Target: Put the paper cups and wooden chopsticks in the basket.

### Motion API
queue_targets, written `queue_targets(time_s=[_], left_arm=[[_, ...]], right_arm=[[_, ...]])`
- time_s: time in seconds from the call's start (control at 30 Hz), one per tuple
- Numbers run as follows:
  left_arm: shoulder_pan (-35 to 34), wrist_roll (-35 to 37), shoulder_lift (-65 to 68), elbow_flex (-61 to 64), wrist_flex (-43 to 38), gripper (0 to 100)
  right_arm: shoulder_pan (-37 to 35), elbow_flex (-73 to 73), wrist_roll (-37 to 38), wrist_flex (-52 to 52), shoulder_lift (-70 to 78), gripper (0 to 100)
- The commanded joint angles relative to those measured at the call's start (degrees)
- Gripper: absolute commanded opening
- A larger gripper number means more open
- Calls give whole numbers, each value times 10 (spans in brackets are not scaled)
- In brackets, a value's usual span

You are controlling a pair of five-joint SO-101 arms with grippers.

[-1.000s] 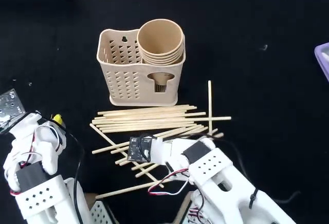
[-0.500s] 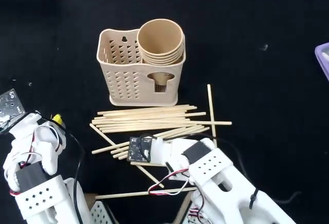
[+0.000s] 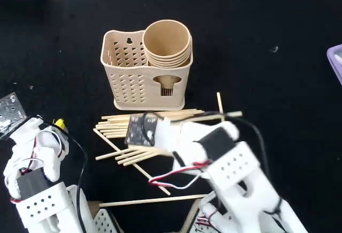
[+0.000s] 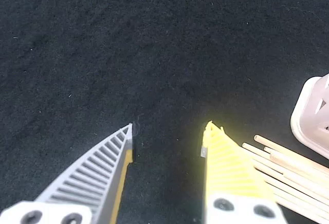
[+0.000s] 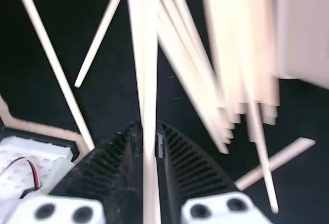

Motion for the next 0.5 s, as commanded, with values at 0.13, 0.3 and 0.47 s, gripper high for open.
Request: queue_targets(time_s=[0.13,0.3,0.47], left_arm=[[8,4,-1,-4,-11,223],[8,4,-1,-4,-11,223],[8,4,-1,-4,-11,223]], right_arm=[[-7,-274,-174,-47,-9,11],[-8,-268,-250,-226,-4,11],[-8,-244,-330,-400,41,11]])
